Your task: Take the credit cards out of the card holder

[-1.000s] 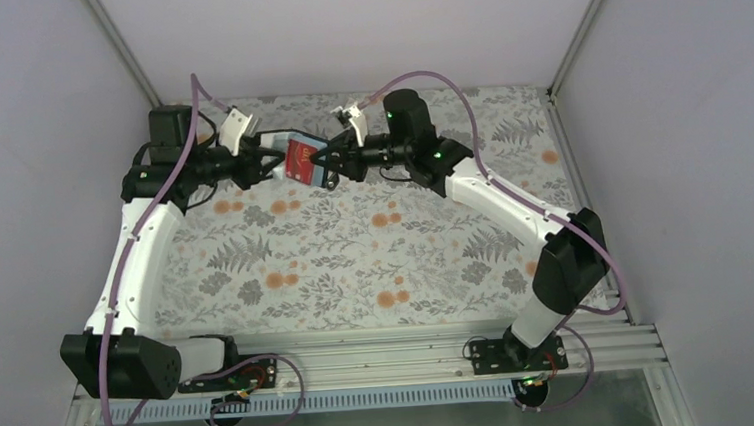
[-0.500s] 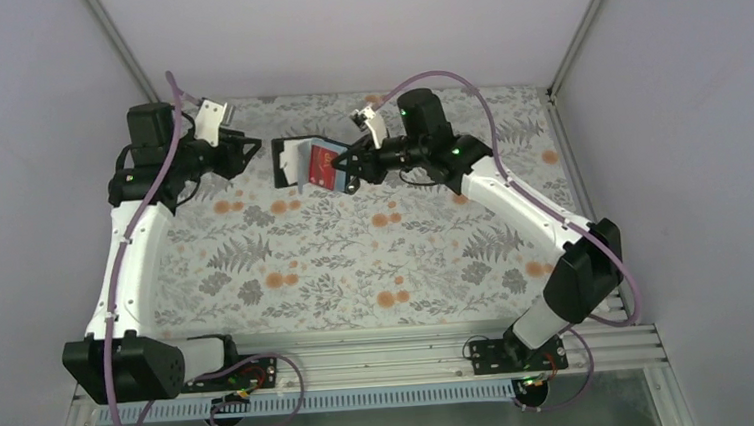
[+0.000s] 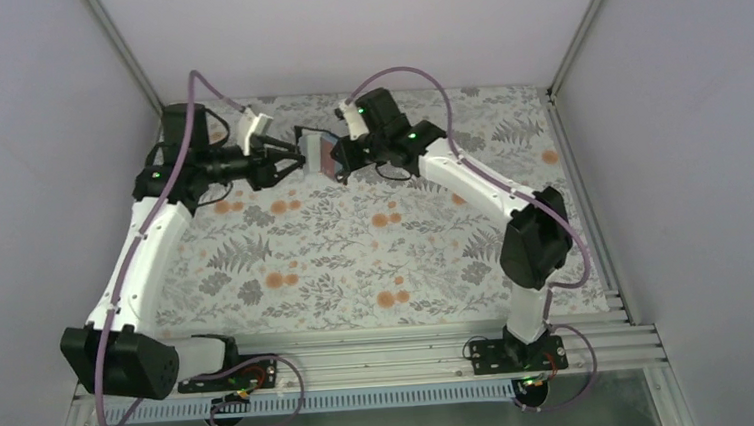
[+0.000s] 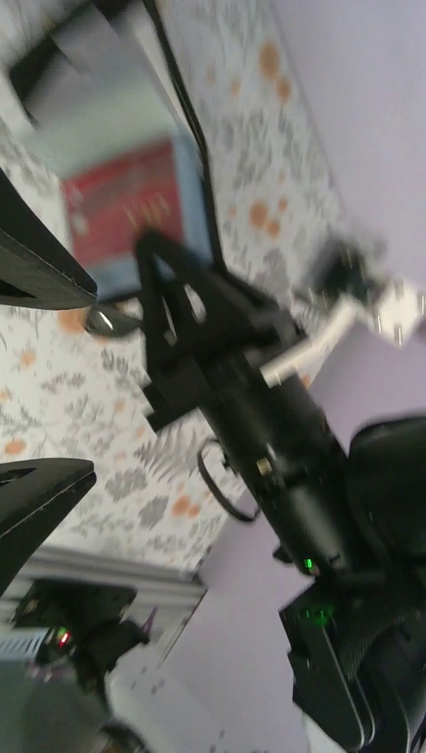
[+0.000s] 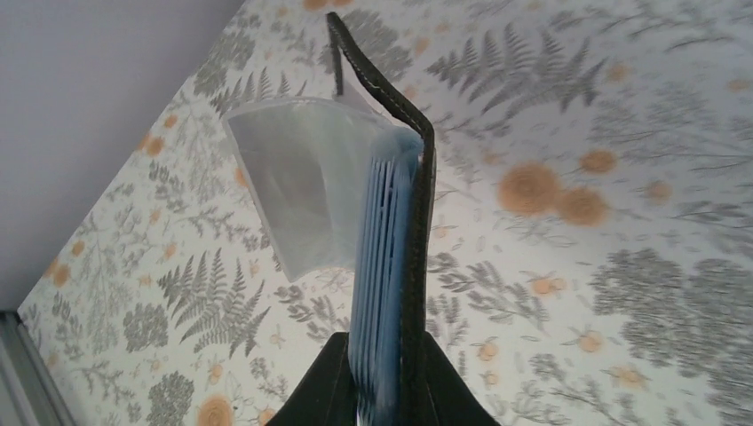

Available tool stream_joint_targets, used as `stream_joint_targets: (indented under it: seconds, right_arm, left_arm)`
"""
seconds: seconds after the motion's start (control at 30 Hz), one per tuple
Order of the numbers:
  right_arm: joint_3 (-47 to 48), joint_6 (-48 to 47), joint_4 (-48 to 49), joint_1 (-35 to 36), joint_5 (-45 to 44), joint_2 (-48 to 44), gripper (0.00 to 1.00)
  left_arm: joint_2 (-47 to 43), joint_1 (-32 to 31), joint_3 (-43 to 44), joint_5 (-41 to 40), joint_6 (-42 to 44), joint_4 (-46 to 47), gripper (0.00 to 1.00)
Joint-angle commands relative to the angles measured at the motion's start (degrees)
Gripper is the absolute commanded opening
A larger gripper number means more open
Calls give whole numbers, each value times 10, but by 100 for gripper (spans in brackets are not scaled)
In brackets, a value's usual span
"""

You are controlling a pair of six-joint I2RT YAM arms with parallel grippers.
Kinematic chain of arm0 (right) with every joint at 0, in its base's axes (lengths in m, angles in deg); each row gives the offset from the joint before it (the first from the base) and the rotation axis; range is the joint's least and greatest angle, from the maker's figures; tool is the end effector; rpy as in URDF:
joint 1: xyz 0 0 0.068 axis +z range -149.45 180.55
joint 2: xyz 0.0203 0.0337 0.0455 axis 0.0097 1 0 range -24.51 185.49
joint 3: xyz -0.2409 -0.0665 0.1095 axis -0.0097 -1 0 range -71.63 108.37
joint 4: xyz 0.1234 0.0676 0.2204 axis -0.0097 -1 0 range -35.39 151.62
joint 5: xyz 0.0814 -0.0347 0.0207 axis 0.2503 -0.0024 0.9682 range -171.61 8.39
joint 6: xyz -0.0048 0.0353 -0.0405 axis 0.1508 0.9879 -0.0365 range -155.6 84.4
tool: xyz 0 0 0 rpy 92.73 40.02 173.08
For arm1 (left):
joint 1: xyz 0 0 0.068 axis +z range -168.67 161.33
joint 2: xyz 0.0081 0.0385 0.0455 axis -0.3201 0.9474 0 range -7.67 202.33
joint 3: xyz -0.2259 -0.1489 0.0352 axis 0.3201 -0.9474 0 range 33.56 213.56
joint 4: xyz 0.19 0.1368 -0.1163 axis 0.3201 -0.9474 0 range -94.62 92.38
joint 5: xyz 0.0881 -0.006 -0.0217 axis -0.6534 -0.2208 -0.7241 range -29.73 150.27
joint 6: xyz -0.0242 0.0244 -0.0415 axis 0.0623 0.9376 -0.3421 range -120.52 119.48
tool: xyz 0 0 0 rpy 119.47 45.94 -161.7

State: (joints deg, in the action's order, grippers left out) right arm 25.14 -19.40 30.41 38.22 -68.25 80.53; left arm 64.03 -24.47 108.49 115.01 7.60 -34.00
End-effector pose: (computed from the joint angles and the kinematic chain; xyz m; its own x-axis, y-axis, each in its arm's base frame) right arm 0.3301 0.2652 0.3236 -0.6885 -0.1886 -0.7003 -0.5661 0.7432 0.3565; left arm 0.2531 -0.0549 0.3863 -0.4342 0.1261 -0.8920 0.8080 0.4923 -0.3237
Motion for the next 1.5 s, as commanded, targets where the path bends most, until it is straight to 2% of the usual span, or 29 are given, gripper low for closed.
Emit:
stream_joint_targets:
  seconds: [0.0,0.13,0.4,0.53,0.63,1.07,1.17,1.3,1.4,1.47]
  right_arm:
    - [46,14,3,33,13,14,4]
    - [15,0,58,30,142,-6,4]
    - [-57,-16,129,8,277,-57,4]
    - [-78,-46,132,4,292,-85,4]
    - [-95,-59,140,-3,303,-113,4]
    - [-109,-117,157,-6,375,-153,4]
    - [-107,-109,166,-8,361,-154,4]
    - [-106,-100,191,-8,371,-153,4]
    - [-102,-100,196,-8,371,-151,4]
    - [-102,-105,195,-9,375,-149,4]
  left_arm:
    - [32,-53,-25,40,-24,34,43]
    - [48,-50,-38,12,-64,65,32]
    - [31,-40,-45,-60,-48,57,31]
    - [26,-36,-42,-137,-39,51,32]
    - [23,-35,-41,-153,-26,44,33]
    - [11,-48,-43,29,35,13,38]
    - [11,-59,-39,53,54,-3,31]
    - [14,-67,-35,61,67,-12,14]
    - [16,-69,-25,97,83,-29,5]
    - [15,-70,-18,129,95,-41,3]
